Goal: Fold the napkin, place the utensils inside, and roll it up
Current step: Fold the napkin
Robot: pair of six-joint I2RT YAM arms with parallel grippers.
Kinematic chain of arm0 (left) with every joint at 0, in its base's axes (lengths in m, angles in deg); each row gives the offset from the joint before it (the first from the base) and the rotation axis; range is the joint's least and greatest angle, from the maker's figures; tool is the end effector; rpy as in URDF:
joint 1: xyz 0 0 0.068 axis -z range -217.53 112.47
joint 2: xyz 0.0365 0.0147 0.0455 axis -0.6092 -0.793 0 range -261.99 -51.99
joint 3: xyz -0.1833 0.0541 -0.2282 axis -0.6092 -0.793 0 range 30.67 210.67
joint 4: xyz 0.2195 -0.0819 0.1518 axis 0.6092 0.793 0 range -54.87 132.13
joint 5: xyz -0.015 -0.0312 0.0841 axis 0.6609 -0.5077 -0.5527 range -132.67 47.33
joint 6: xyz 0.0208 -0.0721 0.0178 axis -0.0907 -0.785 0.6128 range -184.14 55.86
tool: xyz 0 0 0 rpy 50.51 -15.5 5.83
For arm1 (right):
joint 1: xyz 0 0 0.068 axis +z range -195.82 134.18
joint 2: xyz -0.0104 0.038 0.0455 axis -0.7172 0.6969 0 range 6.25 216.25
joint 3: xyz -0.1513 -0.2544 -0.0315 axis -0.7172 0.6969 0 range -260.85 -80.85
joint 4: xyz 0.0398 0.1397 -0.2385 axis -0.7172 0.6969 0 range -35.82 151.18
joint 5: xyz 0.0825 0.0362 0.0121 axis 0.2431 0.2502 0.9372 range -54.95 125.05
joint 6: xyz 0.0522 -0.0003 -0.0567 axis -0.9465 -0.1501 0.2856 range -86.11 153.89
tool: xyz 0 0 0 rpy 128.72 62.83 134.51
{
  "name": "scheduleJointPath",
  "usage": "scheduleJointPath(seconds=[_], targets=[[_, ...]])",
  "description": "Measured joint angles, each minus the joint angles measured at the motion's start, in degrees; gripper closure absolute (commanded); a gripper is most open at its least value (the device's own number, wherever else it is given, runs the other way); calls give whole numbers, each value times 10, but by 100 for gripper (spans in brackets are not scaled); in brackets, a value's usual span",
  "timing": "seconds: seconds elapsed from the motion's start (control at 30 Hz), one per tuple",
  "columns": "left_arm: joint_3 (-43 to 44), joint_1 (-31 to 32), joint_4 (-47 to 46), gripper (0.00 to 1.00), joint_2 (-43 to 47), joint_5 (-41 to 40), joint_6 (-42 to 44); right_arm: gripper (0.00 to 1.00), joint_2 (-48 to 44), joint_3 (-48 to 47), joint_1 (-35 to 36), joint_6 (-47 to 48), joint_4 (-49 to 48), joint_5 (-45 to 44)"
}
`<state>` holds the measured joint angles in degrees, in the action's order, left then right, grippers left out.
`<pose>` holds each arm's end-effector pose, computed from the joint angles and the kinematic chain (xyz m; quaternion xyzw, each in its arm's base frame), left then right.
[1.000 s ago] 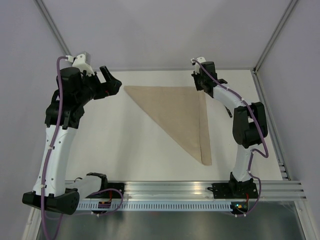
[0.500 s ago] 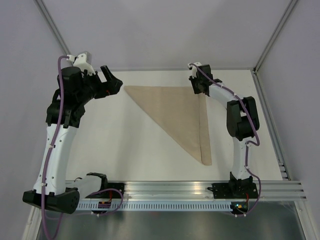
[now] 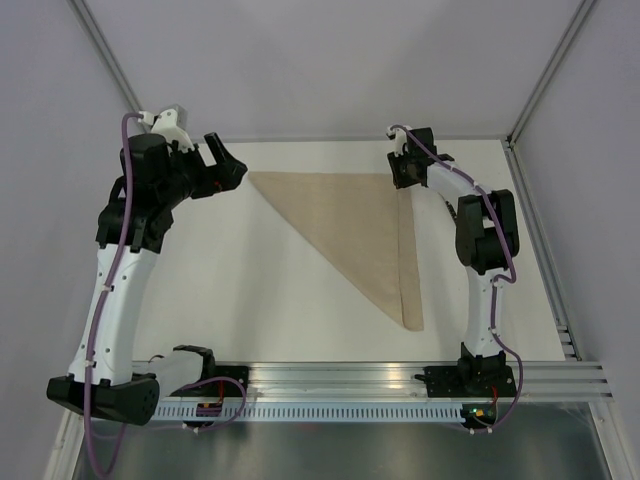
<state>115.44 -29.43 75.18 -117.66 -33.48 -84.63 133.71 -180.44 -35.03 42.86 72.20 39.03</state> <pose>0.2559 -0.0470 0.4708 -0.0435 0.8213 -0.2035 0.5312 0.5438 0.1083 0.1729 -0.1718 0.9103 0.0382 0.3747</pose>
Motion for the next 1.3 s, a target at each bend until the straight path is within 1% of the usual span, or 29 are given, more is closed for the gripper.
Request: scheduleJointPath(seconds=[0.23,0.57,0.63,0.7,0.77,0.8,1.0,1.17,1.3], targets=[[-10,0,-2,1,-4,0,0,66,7,0,-4,10,7,25],[-17,0,-6,1,-6,0,0,68,32,-1,-4,21,9,29],[-17,0,-8,1,-6,1,0,70,33,-1,-4,21,9,29],[-17,0,-8,1,-6,1,0,75,33,-1,-4,23,9,31],[-17,0,-9,1,-6,1,0,77,33,-1,-4,24,9,33],[-17,0,-9,1,-6,1,0,81,33,-1,-4,24,9,33],[-17,0,-10,1,-6,2,0,92,32,-1,-4,25,9,33],[-17,0,-10,1,-6,2,0,97,32,-1,-4,25,9,33],[-17,0,-10,1,-6,2,0,99,32,-1,-4,24,9,33]])
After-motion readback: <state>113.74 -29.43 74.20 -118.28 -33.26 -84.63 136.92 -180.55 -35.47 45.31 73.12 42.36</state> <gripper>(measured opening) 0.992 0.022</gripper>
